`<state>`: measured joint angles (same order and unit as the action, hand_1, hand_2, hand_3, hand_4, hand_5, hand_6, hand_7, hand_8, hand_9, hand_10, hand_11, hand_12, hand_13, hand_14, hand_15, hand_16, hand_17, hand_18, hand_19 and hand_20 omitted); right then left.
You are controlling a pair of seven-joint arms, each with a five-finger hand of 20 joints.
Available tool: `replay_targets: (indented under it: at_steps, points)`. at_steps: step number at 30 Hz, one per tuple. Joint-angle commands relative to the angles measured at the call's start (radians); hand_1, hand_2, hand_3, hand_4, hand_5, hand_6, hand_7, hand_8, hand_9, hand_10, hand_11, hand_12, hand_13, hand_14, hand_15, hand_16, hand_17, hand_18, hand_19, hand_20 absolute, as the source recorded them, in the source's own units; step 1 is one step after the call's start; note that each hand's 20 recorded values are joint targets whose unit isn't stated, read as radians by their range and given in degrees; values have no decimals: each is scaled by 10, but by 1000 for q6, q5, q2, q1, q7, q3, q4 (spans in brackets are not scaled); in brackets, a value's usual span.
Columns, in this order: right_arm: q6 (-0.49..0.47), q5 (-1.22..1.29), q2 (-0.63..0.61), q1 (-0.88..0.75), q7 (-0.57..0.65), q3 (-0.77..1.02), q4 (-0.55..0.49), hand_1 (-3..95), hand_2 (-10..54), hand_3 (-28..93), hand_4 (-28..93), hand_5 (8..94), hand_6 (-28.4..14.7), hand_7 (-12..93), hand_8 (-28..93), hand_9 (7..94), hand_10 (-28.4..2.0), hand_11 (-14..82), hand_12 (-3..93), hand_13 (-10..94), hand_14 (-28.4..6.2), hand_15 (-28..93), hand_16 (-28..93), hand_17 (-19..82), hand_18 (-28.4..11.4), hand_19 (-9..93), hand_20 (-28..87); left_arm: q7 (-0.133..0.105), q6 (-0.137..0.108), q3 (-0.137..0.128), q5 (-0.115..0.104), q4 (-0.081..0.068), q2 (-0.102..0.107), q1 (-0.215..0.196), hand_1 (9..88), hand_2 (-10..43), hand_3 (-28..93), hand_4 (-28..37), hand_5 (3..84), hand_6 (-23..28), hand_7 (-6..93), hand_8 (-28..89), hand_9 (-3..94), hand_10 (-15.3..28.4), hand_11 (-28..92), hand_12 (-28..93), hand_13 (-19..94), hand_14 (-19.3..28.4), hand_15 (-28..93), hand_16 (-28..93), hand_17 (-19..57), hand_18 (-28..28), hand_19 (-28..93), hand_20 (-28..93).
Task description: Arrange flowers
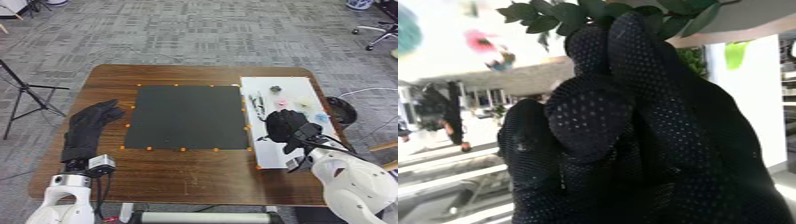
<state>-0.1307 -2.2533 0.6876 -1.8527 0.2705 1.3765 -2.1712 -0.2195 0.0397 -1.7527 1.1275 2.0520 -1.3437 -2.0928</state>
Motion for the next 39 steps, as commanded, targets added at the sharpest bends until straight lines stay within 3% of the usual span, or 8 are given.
replay_targets:
  at_steps: [1, 7, 13, 17, 22, 26, 29, 39]
  points:
    - [25, 15, -87, 299, -118, -230, 39, 680, -95, 552, -85, 670, -35, 439, 183, 821, -107, 151, 543, 871, -20, 549, 372, 571, -130, 879, 555, -2, -25, -4, -36, -24, 33, 19, 304, -27, 648, -195, 533, 30, 203, -67, 523, 146, 293, 188, 419, 193, 315, 27, 65, 128, 108, 190]
    - [12, 46, -65, 593, -162, -465, 129, 678, -95, 554, -86, 670, -34, 443, 178, 821, -106, 152, 545, 872, -18, 550, 373, 574, -127, 881, 554, -10, -63, -12, -64, -64, 76, 58, 269, 5, 650, -222, 534, 31, 202, -67, 521, 147, 291, 187, 415, 193, 295, 22, 68, 128, 108, 187]
    - [3, 37, 33, 784, -210, -634, 227, 677, -95, 556, -87, 667, -32, 450, 174, 822, -105, 152, 545, 872, -18, 550, 374, 575, -126, 882, 553, -17, -114, -30, -101, -93, 96, 67, 242, 20, 664, -258, 535, 33, 199, -66, 521, 149, 289, 186, 412, 190, 285, 25, 69, 127, 109, 187]
    - [-16, 18, 118, 856, -264, -702, 304, 676, -95, 556, -89, 666, -31, 454, 173, 822, -104, 152, 544, 873, -18, 550, 374, 575, -126, 883, 552, -19, -147, -32, -126, -114, 103, 70, 224, 28, 669, -275, 535, 34, 199, -65, 521, 150, 288, 186, 405, 188, 268, 23, 71, 127, 109, 186]
    - [-24, -15, 234, 888, -299, -740, 392, 674, -95, 559, -90, 665, -30, 458, 171, 823, -104, 152, 545, 872, -17, 550, 375, 575, -126, 885, 552, -13, -176, -37, -155, -155, 115, 75, 194, 54, 669, -282, 536, 37, 193, -66, 520, 153, 270, 177, 387, 179, 217, 15, 73, 123, 97, 180]
    - [-26, -56, 334, 909, -337, -754, 473, 673, -95, 562, -94, 664, -29, 461, 168, 823, -103, 151, 544, 872, -17, 551, 376, 574, -125, 885, 553, 5, -199, -25, -156, -191, 138, 96, 168, 129, 668, -282, 537, 41, 165, -64, 524, 157, 248, 161, 369, 166, 161, 13, 74, 115, 84, 174]
    - [-21, -79, 399, 903, -330, -761, 503, 671, -95, 564, -95, 663, -29, 464, 166, 822, -102, 153, 546, 872, -17, 551, 376, 574, -125, 885, 554, 10, -180, -35, -151, -192, 131, 81, 172, 193, 649, -283, 536, 42, 153, -61, 524, 158, 239, 156, 365, 160, 139, 16, 73, 110, 81, 172]
    - [-46, -219, 601, 893, -397, -729, 663, 670, -95, 565, -98, 661, -27, 470, 160, 822, -101, 151, 547, 872, -16, 555, 376, 573, -125, 886, 555, 8, -194, -5, -153, -216, 148, 128, 182, 222, 647, -283, 533, 39, 154, -62, 524, 158, 236, 156, 368, 160, 138, 20, 73, 109, 83, 172]
